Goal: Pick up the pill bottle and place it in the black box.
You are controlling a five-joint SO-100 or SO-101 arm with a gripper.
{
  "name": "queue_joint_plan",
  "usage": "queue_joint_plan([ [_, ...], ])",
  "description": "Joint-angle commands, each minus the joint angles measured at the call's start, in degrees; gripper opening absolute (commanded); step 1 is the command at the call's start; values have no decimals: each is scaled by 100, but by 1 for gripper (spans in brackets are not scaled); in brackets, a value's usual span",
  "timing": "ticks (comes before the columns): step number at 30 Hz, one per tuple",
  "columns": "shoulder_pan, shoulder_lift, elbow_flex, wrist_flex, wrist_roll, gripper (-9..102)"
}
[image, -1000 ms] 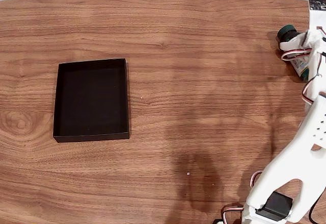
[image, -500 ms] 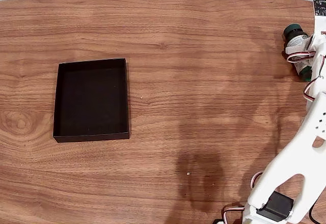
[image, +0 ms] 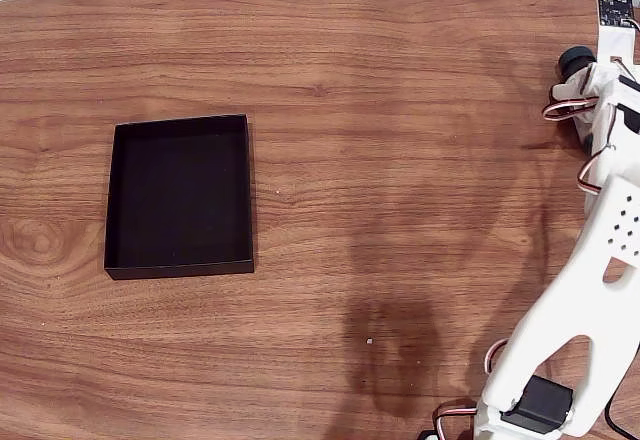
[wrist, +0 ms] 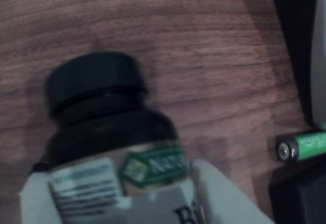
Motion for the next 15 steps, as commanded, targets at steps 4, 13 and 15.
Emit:
queue_joint_plan([
  [4,-264,545,264,0,-141,11],
  [13,-413,967,923,-70,-290,7],
  [15,-422,1178,1125,-132,-439,7],
])
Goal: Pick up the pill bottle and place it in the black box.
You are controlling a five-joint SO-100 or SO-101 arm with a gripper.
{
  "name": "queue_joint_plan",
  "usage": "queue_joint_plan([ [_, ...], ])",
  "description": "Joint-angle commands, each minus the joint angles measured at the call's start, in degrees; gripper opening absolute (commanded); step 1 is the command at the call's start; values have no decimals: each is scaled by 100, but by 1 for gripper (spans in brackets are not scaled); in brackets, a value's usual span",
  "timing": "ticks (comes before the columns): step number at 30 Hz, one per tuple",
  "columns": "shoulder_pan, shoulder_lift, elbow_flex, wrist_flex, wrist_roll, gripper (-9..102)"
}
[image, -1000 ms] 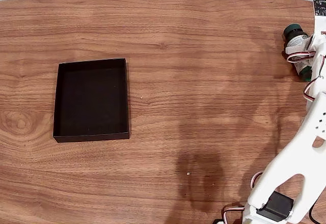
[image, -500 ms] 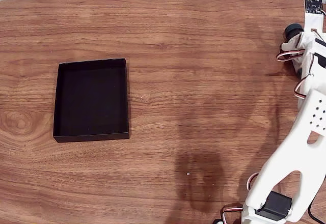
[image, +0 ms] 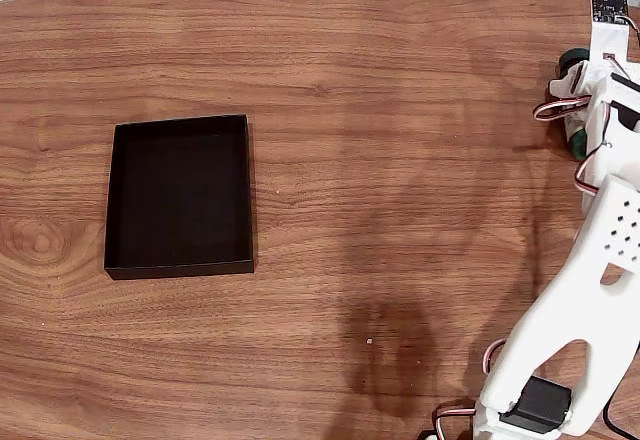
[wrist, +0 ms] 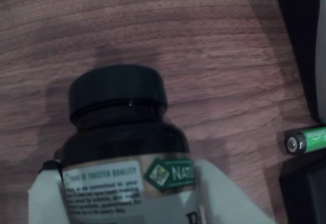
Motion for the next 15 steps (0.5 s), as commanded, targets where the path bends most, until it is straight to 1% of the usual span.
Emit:
queue_joint_plan([
  [1,-167,765,360,-44,-325,7],
  [4,-229,1310,677,-97,-756,7],
  [7,-325,2109,1345,-308,-1134,7],
  [15,-817,4878,4122,-1617,-2057,7],
])
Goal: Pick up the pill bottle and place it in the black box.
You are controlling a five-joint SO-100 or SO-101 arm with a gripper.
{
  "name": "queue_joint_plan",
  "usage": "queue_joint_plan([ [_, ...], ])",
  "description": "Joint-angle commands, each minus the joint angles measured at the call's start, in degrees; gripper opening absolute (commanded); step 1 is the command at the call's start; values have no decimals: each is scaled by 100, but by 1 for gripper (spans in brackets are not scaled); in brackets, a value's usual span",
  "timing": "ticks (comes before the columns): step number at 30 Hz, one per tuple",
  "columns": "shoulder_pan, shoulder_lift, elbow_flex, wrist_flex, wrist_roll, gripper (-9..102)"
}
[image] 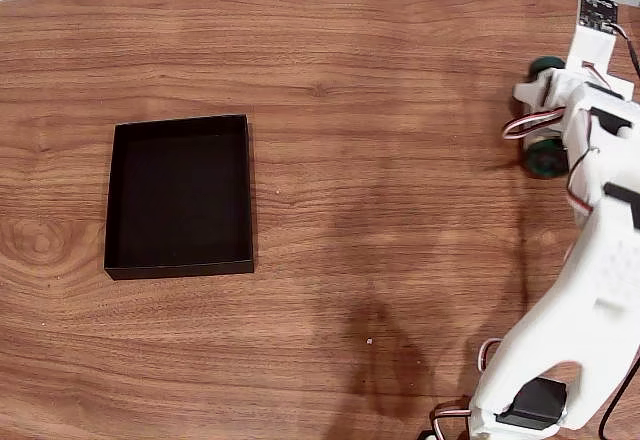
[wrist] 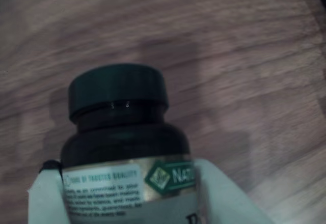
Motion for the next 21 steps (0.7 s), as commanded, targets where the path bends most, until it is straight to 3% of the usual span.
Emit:
queue_joint_plan([
  [1,-316,2646,1310,-835,-562,7],
  [13,-1714,6416,4430,-1828,-1670,7],
  [21,-2408,7189,5194,-2628,-2092,6],
])
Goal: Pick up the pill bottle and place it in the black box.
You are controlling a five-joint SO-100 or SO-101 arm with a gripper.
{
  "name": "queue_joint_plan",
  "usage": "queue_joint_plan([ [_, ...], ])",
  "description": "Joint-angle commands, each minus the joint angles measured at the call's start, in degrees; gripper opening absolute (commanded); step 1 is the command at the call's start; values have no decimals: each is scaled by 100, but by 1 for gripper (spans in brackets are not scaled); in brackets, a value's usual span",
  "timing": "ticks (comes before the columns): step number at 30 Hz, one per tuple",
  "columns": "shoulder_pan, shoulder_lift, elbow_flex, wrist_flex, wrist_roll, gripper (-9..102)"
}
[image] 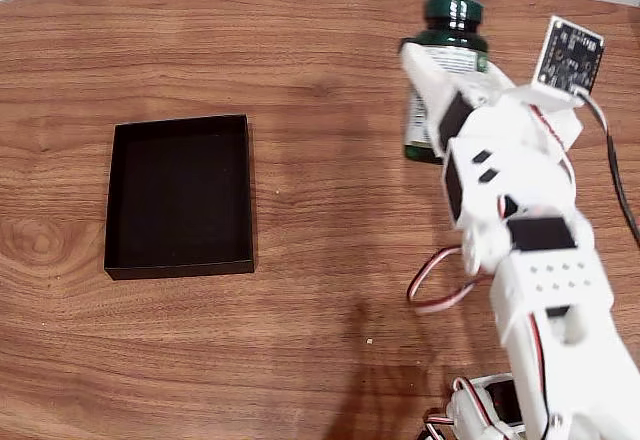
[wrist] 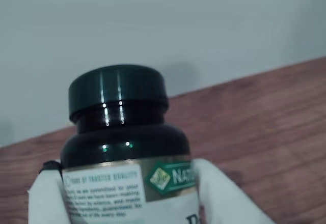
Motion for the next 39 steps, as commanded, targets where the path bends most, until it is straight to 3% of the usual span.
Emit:
queue_joint_plan([
  [1,-290,633,35,-800,-290,6],
  [10,-1020,272,1046,-3103,-650,5],
  [15,-1406,-352,1107,-3981,-782,4],
  [29,-2777,-3709,589,-8191,62,2],
  [34,-3129,-4676,53,-9026,360,2],
  [39,-3226,-5106,-501,-9123,571,1],
])
